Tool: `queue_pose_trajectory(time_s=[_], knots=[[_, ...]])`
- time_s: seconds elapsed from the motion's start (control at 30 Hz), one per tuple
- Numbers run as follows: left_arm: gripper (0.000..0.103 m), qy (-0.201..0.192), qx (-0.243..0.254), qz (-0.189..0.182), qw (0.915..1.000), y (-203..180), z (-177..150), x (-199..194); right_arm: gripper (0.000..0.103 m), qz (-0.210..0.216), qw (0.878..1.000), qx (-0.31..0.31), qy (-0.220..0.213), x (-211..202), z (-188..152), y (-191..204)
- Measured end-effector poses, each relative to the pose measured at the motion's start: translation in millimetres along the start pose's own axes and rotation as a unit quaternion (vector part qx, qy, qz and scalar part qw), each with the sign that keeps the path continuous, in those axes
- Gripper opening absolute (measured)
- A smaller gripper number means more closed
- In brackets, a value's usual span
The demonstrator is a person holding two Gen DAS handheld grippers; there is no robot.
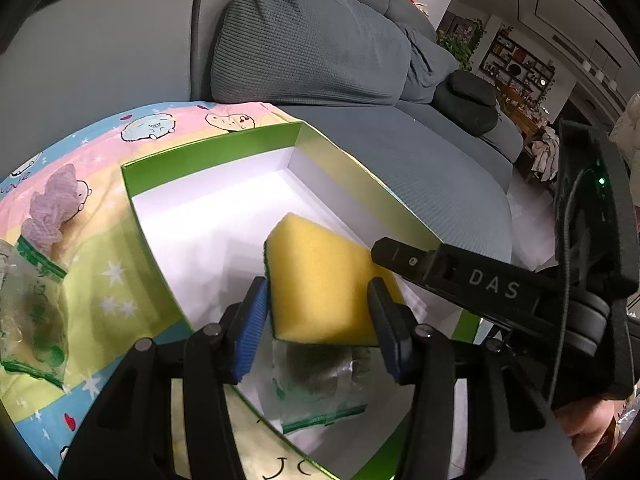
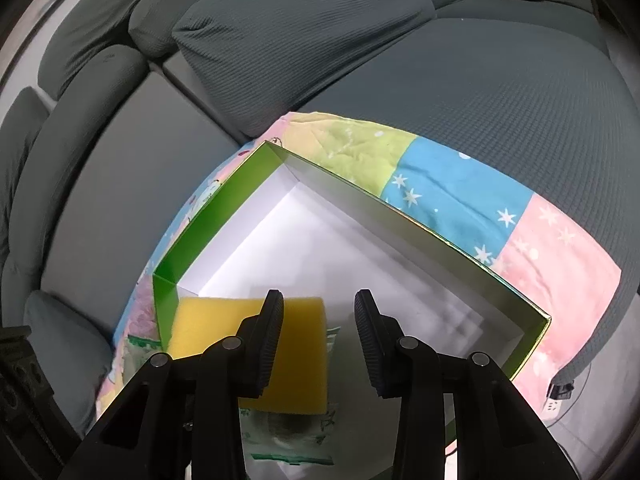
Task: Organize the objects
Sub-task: 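Lower the yellow sponge into the white box and open the right tool, then move the right tool to another clear snack bag and grasp it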
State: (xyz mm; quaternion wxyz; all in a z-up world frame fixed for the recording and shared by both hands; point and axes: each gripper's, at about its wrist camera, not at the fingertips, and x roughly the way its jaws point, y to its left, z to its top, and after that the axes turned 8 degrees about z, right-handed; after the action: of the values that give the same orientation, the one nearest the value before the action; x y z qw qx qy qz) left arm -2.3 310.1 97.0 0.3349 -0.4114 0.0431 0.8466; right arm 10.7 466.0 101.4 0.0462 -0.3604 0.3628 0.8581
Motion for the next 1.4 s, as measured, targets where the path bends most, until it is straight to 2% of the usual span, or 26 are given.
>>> queue_pose_trajectory(time_s=[0.07,0.17,0.27,0.47,0.73,0.8,0.9,1.0,1.07,1.17,1.23,1.4], knots=[[0.054,-0.003,-0.006,-0.001,1.0000,2.6,0.3,-3.7,0.040,0.002,1.000,0.000,-0.002,-1.4,-0.3,0.9],[0.068,-0.009,-0.018,-0.004,0.9998,7.8,0.0,-11.6,0.040,0.012,1.000,0.003,-0.007,-6.1,-0.8,1.9],[0.070,-0.020,-0.027,-0.004,0.9994,13.2,-0.5,-23.3,0.040,0.011,1.000,-0.001,-0.016,-11.3,-0.5,5.1],[0.080,-0.043,-0.050,-0.004,0.9978,32.2,-7.2,-52.5,0.040,0.023,0.999,-0.012,-0.025,-19.9,-1.8,19.1],[0.083,-0.048,-0.088,0.037,0.9943,77.0,-33.0,-85.9,0.040,0.070,0.996,-0.038,-0.028,-29.8,-10.1,48.3],[0.084,-0.043,-0.103,0.051,0.9924,91.3,-42.0,-91.4,0.048,0.073,0.996,-0.047,-0.027,-30.1,-13.2,58.1],[0.087,-0.036,-0.126,0.071,0.9888,117.9,-57.1,-102.2,0.053,0.083,0.994,-0.067,-0.020,-29.1,-19.7,74.5],[0.092,-0.044,-0.146,0.097,0.9835,147.4,-75.2,-117.7,0.064,0.091,0.991,-0.098,-0.006,-25.4,-27.5,95.2],[0.093,-0.045,-0.171,0.114,0.9775,170.6,-88.3,-126.4,0.066,0.094,0.989,-0.116,0.000,-22.1,-31.7,107.0],[0.093,-0.045,-0.211,0.118,0.9693,198.1,-107.0,-134.7,0.070,0.110,0.985,-0.134,0.017,-13.8,-41.1,129.5],[0.093,-0.047,-0.242,0.125,0.9610,216.0,-120.7,-138.3,0.073,0.127,0.980,-0.151,0.036,-3.1,-49.4,147.6],[0.093,-0.033,-0.290,0.151,0.9447,242.4,-140.7,-144.3,0.075,0.187,0.960,-0.168,0.125,51.3,-74.1,187.4]])
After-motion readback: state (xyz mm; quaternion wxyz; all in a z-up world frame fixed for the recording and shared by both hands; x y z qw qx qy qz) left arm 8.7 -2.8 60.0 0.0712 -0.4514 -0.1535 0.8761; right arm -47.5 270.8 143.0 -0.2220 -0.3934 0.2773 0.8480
